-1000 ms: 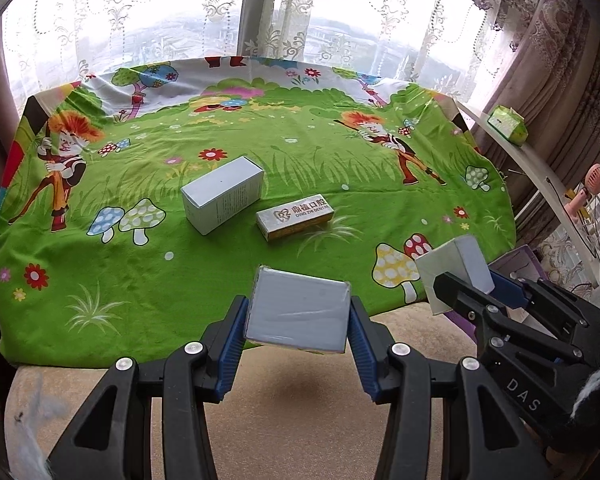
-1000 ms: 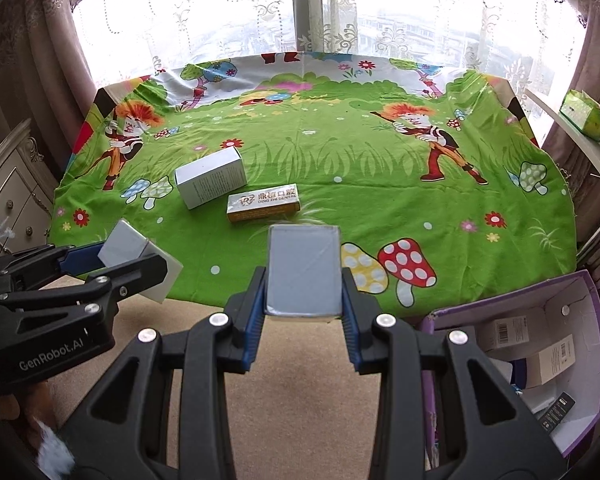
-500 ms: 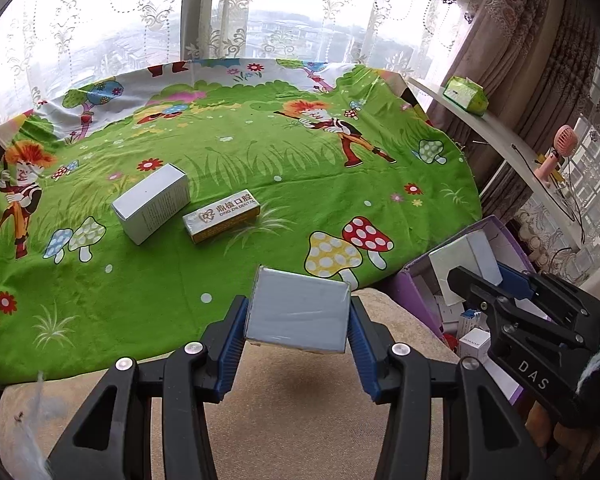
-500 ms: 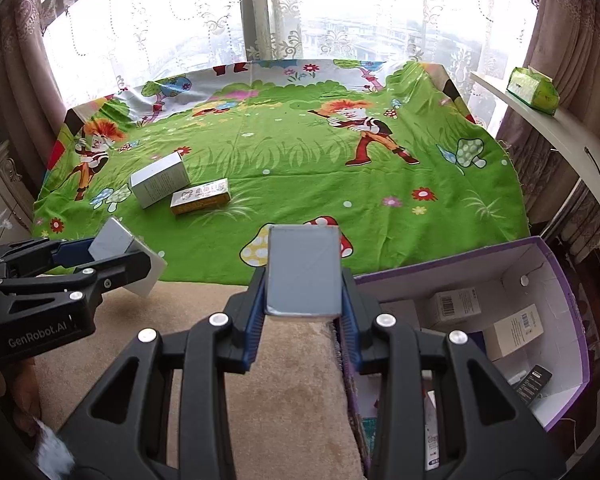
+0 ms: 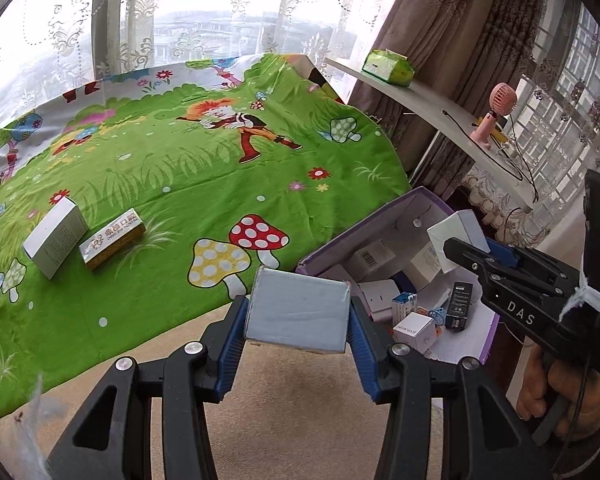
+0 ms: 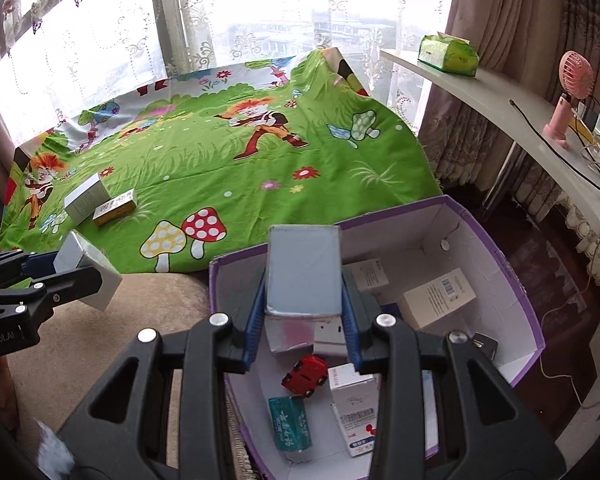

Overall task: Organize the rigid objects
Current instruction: 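Carry both white cube boxes over the storage box, then open both tools to drop the cube boxes into the storage box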

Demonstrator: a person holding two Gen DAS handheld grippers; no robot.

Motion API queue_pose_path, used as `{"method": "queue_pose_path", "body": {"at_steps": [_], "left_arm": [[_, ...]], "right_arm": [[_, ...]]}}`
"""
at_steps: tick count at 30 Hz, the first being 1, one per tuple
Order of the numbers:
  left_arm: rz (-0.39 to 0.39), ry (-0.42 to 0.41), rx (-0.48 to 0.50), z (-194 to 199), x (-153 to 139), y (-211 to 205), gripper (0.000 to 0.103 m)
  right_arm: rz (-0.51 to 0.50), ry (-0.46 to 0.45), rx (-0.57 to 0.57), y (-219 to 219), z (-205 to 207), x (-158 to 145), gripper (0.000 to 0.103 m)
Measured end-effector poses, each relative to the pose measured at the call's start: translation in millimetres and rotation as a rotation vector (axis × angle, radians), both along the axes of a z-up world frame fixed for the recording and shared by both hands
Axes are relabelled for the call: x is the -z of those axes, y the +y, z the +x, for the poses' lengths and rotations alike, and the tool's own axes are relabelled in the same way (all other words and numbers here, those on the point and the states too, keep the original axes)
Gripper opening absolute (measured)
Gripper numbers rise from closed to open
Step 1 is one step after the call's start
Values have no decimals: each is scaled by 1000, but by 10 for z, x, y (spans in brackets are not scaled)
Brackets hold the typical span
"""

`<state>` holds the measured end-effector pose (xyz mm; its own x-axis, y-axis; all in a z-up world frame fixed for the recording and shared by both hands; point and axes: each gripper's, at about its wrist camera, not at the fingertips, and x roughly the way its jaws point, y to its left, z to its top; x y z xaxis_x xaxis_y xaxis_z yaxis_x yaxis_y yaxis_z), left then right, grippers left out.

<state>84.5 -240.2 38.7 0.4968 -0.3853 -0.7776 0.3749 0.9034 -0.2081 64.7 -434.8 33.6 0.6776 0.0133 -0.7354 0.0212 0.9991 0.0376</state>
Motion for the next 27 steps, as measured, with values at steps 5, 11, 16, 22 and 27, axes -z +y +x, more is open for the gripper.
{"method": "queue_pose_path", "body": {"at_steps": [5, 11, 16, 22, 27], "left_arm": [[-14, 0, 85, -30, 3, -285, 49], [-16, 2, 157, -65, 23, -506, 49], [-19, 0, 219, -115, 35, -661, 49], [-25, 9, 285, -169, 52, -804, 61], [-34, 15, 269, -150, 56, -769, 67]], "right_arm": [[-12, 0, 75, -330, -30, -15, 38], [-19, 2, 152, -627, -61, -11, 38], [-49, 2, 188, -721, -84, 5, 39], [-59, 12, 206, -736, -73, 35, 48], [-57, 7, 210, -738, -84, 32, 71]]}}
